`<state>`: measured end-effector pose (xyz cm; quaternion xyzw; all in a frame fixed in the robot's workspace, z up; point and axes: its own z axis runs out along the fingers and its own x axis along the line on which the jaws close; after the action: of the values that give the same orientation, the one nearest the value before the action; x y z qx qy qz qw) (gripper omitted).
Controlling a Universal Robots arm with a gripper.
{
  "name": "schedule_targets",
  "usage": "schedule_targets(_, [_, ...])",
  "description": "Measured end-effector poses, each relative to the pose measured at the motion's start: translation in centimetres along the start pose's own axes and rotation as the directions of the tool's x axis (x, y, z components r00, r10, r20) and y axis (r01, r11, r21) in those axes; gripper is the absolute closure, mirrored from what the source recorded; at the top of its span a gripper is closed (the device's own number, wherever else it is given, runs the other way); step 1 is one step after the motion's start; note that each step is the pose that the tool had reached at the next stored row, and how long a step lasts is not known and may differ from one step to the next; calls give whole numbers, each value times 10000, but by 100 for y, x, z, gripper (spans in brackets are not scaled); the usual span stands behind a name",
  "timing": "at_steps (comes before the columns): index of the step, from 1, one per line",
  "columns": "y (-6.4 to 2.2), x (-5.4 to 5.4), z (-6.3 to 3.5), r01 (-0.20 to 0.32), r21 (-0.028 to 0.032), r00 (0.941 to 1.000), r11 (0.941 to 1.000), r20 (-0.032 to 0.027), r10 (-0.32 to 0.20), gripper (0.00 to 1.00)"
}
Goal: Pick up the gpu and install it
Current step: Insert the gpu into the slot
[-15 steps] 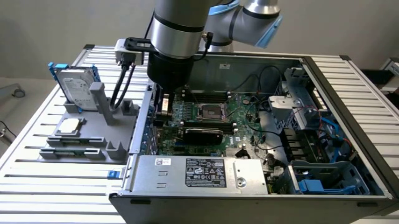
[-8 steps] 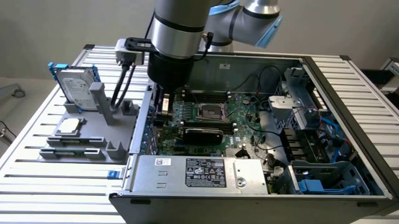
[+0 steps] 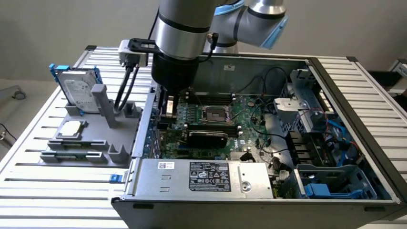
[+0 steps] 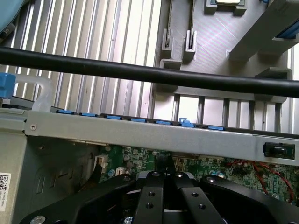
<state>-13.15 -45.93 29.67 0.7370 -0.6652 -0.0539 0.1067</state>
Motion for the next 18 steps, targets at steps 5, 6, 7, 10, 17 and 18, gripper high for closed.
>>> schedule_targets(5, [-6, -9, -2, 1, 0, 10000, 10000, 0, -1, 89])
schedule_targets(6, [-6, -13, -2, 1, 0, 10000, 10000, 0, -1, 89])
schedule_targets(7, [-7, -16, -3, 2, 0, 10000, 10000, -1, -2, 89])
schedule_targets(10, [-7, -26, -3, 1, 0, 10000, 10000, 0, -1, 89])
schedule_targets(17, [-9, -53, -6, 0, 0, 10000, 10000, 0, 0, 89])
schedule_targets(18, [-10, -58, -6, -1, 0, 10000, 10000, 1, 1, 89])
